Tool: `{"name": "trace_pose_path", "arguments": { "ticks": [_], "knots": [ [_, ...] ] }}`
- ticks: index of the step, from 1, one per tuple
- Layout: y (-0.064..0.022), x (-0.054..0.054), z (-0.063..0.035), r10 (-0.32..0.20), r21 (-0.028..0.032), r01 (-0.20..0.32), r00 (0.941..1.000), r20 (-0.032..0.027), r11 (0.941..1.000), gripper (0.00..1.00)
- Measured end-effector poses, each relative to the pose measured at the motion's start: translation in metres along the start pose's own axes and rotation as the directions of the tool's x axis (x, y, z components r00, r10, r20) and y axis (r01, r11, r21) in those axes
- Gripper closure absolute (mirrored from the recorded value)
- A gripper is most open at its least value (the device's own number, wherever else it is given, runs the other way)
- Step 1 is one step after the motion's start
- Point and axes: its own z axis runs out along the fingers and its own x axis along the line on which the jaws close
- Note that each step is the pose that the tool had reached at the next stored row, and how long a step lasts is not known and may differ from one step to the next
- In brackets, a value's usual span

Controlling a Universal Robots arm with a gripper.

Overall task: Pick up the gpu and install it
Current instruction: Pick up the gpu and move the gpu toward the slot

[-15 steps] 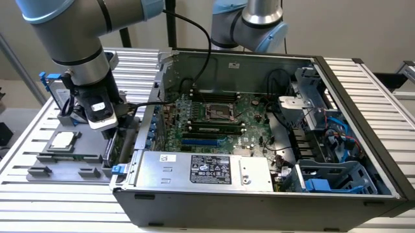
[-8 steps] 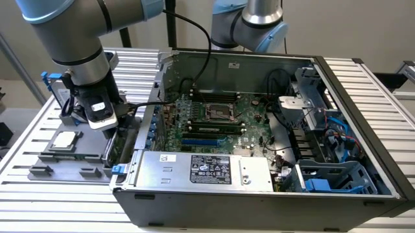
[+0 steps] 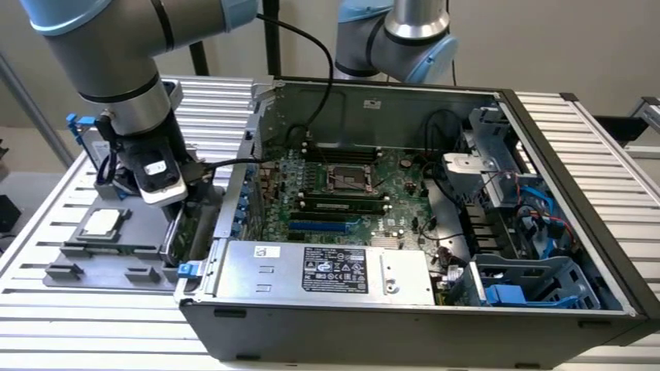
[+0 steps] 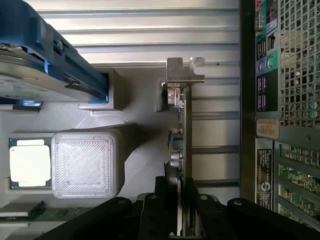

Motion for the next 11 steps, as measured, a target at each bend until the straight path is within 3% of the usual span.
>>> {"name": "trace_pose_path", "arguments": {
  "ticks": [11],
  "knots": [
    [0.0000, 0.0004, -0.0004, -0.012, -0.0003, 0.012, 0.9999, -0.0006, 0.9999, 1.00]
  ]
}}
